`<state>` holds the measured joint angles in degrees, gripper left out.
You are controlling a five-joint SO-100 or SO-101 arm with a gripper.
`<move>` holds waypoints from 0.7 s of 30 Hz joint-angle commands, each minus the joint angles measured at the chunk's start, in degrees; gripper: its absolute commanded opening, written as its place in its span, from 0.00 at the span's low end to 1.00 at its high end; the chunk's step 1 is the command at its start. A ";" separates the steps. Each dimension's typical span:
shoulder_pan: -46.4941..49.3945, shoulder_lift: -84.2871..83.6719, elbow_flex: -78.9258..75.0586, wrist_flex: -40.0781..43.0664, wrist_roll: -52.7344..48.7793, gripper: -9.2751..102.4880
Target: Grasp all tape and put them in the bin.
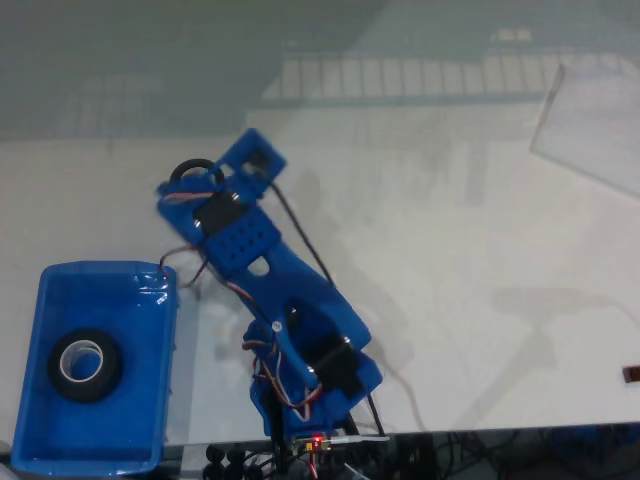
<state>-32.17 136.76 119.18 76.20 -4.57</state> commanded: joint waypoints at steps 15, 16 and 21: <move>8.70 -27.60 -11.43 -4.22 -2.99 0.30; 8.79 -29.27 -12.48 -4.83 -2.81 0.30; 9.23 -37.62 -17.75 -6.50 -2.46 0.30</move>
<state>-23.29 101.43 106.17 70.93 -7.12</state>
